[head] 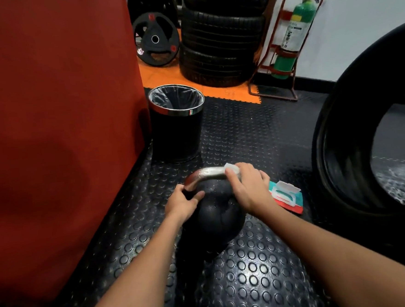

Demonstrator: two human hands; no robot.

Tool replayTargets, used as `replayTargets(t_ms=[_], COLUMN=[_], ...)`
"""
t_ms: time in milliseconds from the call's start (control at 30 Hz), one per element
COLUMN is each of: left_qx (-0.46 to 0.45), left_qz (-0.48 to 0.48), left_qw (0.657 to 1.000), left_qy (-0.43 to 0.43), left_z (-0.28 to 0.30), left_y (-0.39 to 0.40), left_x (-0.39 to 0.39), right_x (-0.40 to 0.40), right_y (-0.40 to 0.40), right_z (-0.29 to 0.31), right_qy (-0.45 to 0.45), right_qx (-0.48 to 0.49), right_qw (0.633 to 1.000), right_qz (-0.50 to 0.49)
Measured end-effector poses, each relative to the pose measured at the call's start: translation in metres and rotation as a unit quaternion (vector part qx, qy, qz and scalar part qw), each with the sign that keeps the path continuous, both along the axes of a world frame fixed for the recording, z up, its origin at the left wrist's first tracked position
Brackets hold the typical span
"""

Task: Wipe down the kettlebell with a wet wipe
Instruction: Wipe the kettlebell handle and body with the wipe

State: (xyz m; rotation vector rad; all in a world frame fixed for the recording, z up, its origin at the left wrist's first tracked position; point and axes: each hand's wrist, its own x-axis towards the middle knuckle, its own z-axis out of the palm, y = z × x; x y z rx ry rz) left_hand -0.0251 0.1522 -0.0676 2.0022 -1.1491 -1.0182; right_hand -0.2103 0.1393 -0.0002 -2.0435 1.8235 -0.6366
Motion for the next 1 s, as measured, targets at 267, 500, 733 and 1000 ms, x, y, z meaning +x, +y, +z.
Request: replayTargets(t_ms=[267, 500, 733, 1000], left_qx=[-0.006, -0.005, -0.005, -0.007], left_qz=[-0.011, -0.012, -0.013, -0.011], left_qw=[1.000, 1.000, 1.000, 1.000], left_qy=[-0.018, -0.016, -0.010, -0.003], left_z=[-0.004, -0.001, 0.000, 0.003], left_y=[-0.003, -0.002, -0.001, 0.002], left_x=[0.002, 0.001, 0.000, 0.000], right_x=[0.009, 0.020, 0.006, 0.024], right_y=[0.013, 0.008, 0.015, 0.003], right_z=[0.000, 0.007, 0.000, 0.020], right_qy=[0.023, 0.000, 0.017, -0.027], right_qx=[-0.064, 0.009, -0.035, -0.015], right_qw=[0.996, 0.999, 0.999, 0.999], right_qz=[0.065, -0.043, 0.036, -0.039])
